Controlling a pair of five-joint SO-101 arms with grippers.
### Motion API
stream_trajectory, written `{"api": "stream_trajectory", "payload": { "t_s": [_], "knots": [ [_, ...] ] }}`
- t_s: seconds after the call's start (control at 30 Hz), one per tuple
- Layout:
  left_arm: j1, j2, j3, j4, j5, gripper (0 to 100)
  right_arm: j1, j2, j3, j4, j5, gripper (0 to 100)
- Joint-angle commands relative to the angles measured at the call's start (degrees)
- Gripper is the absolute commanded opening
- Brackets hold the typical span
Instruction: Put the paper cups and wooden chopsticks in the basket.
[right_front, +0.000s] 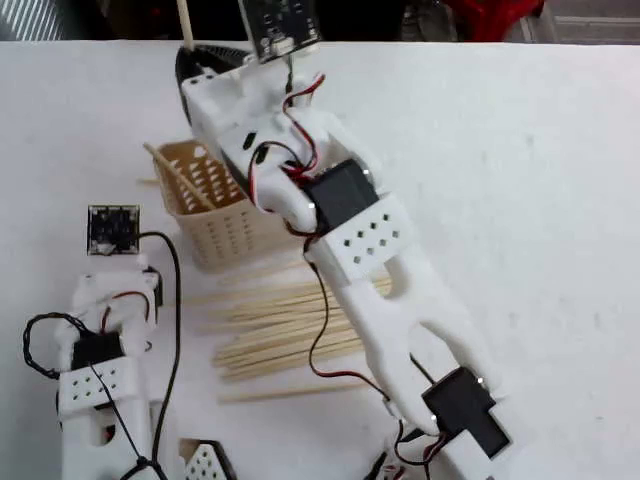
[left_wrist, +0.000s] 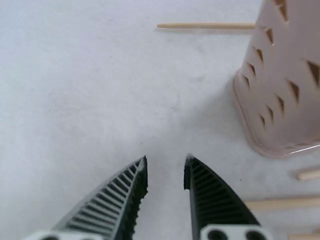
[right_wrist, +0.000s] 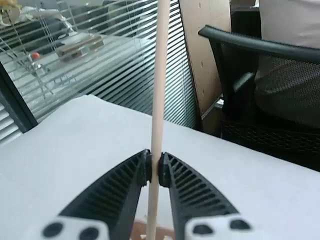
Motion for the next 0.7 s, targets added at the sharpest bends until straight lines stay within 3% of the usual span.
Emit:
{"api": "stream_trajectory", "payload": {
  "t_s": [0.0,0.13,0.4,0.67],
  "knots": [
    [0.7,0.3,-0.3,-1.7,-0.7,14,-1.1,-0.5,3.5,-4.2,0.1,1.7],
    [0.7,0.3,-0.3,-1.7,-0.7,14,-2.2,-1.6,10.5,-9.2,6.2,1.7],
    [0.7,0.3,-0.3,-1.7,-0.7,14,-3.3,-10.1,27.0,-18.0,7.1,1.9],
    [0.7,0.3,-0.3,-1.7,-0.7,14,-3.3,-17.4,28.9,-10.6,7.3,18.3]
  ]
}}
